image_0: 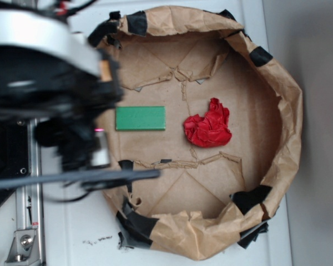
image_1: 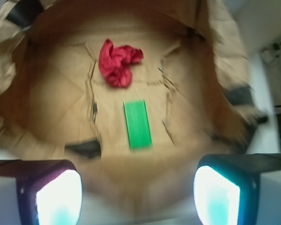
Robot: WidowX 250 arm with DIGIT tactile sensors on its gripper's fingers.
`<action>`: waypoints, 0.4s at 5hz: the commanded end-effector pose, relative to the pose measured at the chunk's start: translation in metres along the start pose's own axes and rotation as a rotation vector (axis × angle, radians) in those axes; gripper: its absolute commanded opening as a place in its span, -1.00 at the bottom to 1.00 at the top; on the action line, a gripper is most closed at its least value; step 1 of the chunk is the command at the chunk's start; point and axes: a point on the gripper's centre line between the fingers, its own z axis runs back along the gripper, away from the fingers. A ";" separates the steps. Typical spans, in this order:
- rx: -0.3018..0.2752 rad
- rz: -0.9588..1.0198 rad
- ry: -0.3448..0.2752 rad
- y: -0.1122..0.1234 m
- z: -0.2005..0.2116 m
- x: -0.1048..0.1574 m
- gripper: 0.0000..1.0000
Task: Grab the red paper.
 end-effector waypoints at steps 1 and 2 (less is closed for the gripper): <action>-0.087 -0.030 -0.057 -0.008 -0.064 0.067 1.00; -0.159 -0.133 -0.070 -0.038 -0.093 0.072 1.00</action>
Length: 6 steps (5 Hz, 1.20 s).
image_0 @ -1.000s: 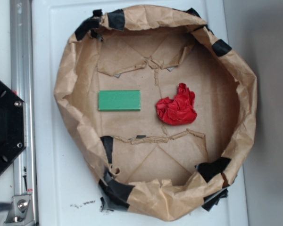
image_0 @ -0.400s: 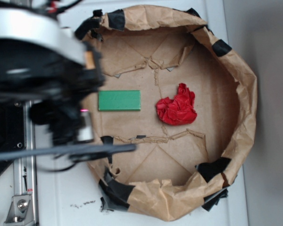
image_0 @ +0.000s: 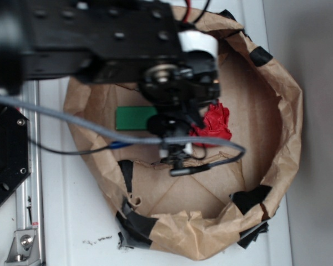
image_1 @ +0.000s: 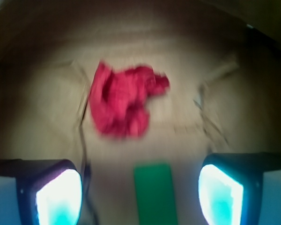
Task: Grab the red paper.
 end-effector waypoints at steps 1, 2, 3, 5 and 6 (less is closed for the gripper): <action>-0.104 -0.190 -0.119 -0.053 -0.030 0.027 1.00; 0.010 -0.188 -0.113 -0.045 -0.050 0.044 1.00; 0.121 -0.170 -0.099 -0.027 -0.068 0.056 -1.00; 0.179 -0.128 -0.079 -0.020 -0.015 0.051 -1.00; 0.061 -0.134 -0.139 -0.015 0.037 0.030 -1.00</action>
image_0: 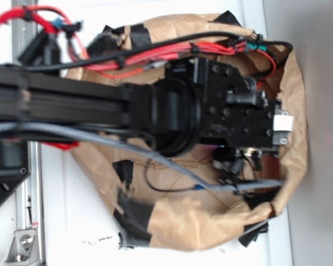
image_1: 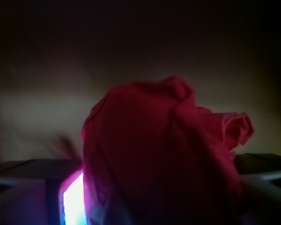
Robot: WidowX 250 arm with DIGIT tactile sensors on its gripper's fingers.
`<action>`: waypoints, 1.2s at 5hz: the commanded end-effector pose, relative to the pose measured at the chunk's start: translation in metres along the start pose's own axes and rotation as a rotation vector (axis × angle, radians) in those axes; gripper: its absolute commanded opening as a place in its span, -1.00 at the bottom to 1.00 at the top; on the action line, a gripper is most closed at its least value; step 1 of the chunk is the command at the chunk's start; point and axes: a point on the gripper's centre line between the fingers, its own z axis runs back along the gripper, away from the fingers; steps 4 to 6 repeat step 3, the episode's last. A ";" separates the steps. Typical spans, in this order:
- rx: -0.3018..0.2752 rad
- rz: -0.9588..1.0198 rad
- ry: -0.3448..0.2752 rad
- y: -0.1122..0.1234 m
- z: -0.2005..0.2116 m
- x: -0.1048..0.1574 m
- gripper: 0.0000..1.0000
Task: Grab the red paper.
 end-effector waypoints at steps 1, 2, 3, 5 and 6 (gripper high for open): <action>-0.111 0.201 -0.107 0.015 0.118 -0.032 -1.00; -0.094 0.172 -0.035 0.007 0.128 -0.037 -1.00; -0.107 0.195 0.093 0.004 0.127 -0.043 -1.00; -0.107 0.195 0.093 0.004 0.127 -0.043 -1.00; -0.107 0.195 0.093 0.004 0.127 -0.043 -1.00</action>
